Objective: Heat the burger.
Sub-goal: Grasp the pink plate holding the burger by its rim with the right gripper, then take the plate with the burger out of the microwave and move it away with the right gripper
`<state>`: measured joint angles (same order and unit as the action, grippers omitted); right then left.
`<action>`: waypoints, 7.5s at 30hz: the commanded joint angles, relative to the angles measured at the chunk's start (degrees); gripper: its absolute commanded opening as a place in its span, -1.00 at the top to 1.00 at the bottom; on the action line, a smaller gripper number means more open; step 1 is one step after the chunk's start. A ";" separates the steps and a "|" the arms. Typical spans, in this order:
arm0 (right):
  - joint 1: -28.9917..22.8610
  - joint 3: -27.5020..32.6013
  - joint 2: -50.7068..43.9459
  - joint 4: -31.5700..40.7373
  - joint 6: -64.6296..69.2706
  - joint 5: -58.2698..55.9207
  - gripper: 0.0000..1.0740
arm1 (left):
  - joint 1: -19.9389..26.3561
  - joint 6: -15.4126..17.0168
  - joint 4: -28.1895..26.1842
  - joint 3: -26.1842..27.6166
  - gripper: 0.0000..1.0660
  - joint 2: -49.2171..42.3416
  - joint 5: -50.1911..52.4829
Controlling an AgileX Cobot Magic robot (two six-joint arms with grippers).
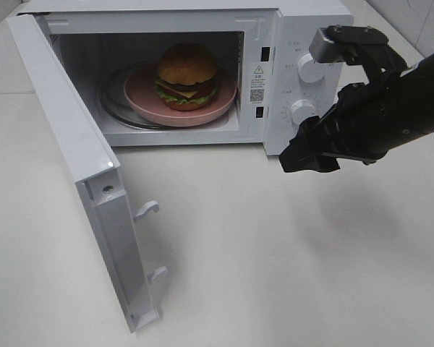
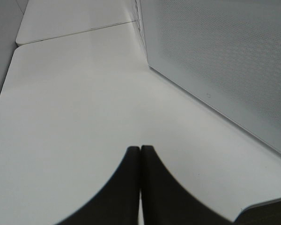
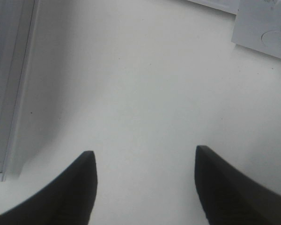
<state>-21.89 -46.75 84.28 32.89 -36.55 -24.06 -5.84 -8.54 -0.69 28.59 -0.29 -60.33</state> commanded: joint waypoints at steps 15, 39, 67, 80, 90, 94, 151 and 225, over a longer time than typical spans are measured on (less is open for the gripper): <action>-8.25 -8.19 9.51 0.00 -20.17 1.43 -0.17 | 0.17 0.52 -0.11 -0.06 0.99 -1.15 0.74; -18.96 -27.56 25.32 -20.63 -25.04 10.94 -0.17 | 0.17 0.52 -0.11 -0.06 0.99 -1.15 0.74; -18.79 -48.64 42.57 -57.01 -0.17 5.56 -0.17 | 0.17 0.52 -0.11 -0.06 0.99 -1.15 0.74; -17.76 -48.93 46.58 -59.42 0.74 6.42 -0.17 | 0.17 0.52 -0.11 -0.06 0.99 -1.15 0.74; -15.41 -48.99 47.27 -59.42 0.92 8.88 -0.17 | 0.17 0.52 -0.11 -0.06 0.99 -1.15 0.74; -14.78 -49.10 48.59 -59.42 0.86 9.45 -0.17 | 0.17 0.52 -0.11 -0.06 0.99 -1.15 0.80; -20.28 -47.27 40.62 -59.87 -6.13 -2.81 1.00 | 0.17 0.52 -0.11 -0.06 0.99 -1.15 0.80; -11.23 24.87 -9.45 -86.17 28.30 6.59 1.00 | 0.17 0.52 -0.11 -0.06 0.99 -1.15 0.80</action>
<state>-36.44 -21.77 75.75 -50.42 -10.03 -18.68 -5.84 -8.54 -0.69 28.59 -0.29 -60.33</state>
